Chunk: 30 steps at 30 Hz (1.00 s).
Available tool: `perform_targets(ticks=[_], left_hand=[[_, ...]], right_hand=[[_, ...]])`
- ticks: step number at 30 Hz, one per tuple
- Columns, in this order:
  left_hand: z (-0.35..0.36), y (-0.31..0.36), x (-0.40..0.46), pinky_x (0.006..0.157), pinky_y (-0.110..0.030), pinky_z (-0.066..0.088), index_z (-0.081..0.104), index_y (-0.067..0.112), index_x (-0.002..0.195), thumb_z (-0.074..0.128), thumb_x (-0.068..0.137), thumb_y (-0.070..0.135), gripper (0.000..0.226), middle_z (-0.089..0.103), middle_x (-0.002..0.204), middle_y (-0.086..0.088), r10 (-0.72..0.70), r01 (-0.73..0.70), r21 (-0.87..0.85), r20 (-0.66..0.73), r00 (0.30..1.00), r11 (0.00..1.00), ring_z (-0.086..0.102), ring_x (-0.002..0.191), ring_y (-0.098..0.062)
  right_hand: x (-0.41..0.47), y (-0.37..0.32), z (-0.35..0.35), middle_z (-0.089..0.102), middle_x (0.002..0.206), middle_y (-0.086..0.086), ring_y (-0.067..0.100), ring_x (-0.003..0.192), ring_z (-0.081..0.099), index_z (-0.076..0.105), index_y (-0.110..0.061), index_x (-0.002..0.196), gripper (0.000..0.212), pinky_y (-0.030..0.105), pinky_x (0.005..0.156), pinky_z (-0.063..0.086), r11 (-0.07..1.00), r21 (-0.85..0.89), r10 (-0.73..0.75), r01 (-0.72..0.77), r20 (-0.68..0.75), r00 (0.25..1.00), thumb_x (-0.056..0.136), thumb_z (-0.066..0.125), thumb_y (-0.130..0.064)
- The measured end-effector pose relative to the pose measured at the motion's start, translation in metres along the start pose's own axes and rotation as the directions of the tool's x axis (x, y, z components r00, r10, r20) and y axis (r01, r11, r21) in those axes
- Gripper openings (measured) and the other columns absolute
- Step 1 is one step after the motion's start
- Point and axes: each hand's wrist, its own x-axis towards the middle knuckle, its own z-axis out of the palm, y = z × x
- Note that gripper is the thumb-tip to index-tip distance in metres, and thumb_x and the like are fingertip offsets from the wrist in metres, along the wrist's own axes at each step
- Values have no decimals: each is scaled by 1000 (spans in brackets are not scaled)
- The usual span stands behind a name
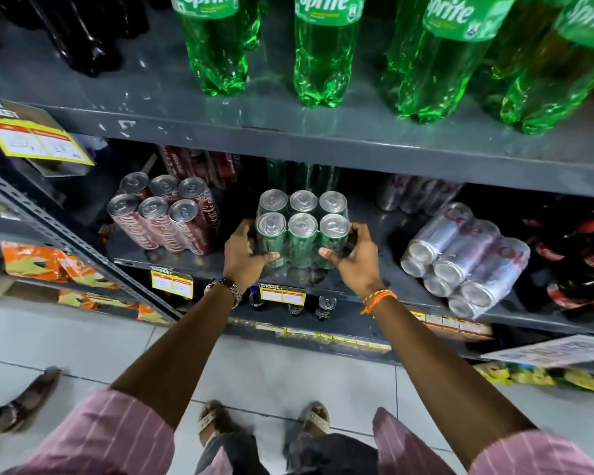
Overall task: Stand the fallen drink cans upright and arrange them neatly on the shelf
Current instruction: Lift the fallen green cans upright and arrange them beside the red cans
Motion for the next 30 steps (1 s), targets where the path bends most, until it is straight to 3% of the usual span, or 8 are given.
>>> perform_targets(ticks=[2, 5, 11, 15, 19, 25, 28, 30], left_hand=[[0, -2, 2, 99, -44, 53, 52, 10, 124, 86, 65, 7, 68, 67, 122, -8, 3, -3, 17, -1, 1000, 1000, 64, 113, -25], [-2, -1, 9, 94, -36, 51, 48, 12, 126, 86, 63, 9, 74, 64, 121, -5, -32, 32, 51, 13, 999, 998, 60, 110, -19], [-12, 24, 41, 81, -6, 45, 36, 5, 146, 55, 88, 2, 61, 46, 141, -3, -139, 182, -367, 141, 980, 912, 51, 115, -7], [-8, 45, 69, 118, -31, 27, 41, 6, 146, 38, 99, 15, 48, 41, 154, -9, -160, 224, -346, 204, 966, 911, 37, 143, -22], [-5, 45, 73, 117, -47, 32, 57, 7, 131, 34, 100, 19, 41, 58, 134, -13, -165, 213, -189, 239, 957, 959, 51, 127, -28], [-7, 39, 54, 90, -20, 45, 58, -1, 129, 33, 100, 17, 42, 60, 120, -7, -147, 197, -291, 185, 972, 936, 53, 108, -15], [-7, 36, 32, 104, -30, 43, 57, 2, 130, 31, 102, 20, 42, 61, 127, -9, -144, 200, -359, 176, 974, 912, 55, 117, -17], [-4, 35, 17, 96, -23, 45, 52, -1, 133, 30, 102, 16, 42, 60, 120, -4, -152, 203, -414, 154, 976, 887, 57, 107, -12]], right_hand=[[-1, -2, 0, 71, 112, 5, 19, 105, 68, 50, -14, 112, 58, 10, 83, 53, 1000, 4, 11, -11, 2, 1000, 69, 89, -9], [-1, -5, -3, 72, 113, 2, 17, 107, 68, 48, -20, 110, 57, 27, 93, 56, 999, -42, 20, -19, 34, 999, 70, 89, -17], [-12, -8, -6, 72, 107, 6, 18, 99, 68, 51, -13, 118, 66, 35, 91, 57, 995, -40, 92, -97, -109, 990, 68, 89, -36], [-21, -17, -7, 64, 77, -6, 20, 82, 67, 63, -9, 103, 41, 30, 80, 55, 986, -148, 37, -78, -258, 965, 77, 83, -35], [-19, -28, -7, 74, 81, 6, 25, 81, 70, 71, -6, 87, 26, 35, 75, 56, 974, -223, 4, -48, -193, 981, 81, 79, -30], [0, -34, -13, 77, 96, 19, 33, 95, 72, 75, -5, 98, 18, 41, 83, 57, 953, -299, -7, -47, -177, 984, 88, 72, -20], [21, -36, -16, 77, 105, 20, 31, 102, 72, 74, -3, 109, 25, 41, 90, 56, 953, -298, 13, -60, -157, 988, 88, 71, -17], [39, -38, -19, 76, 111, 18, 18, 104, 69, 73, -3, 114, 28, 38, 96, 54, 954, -294, 24, -54, -105, 994, 88, 70, -14]])
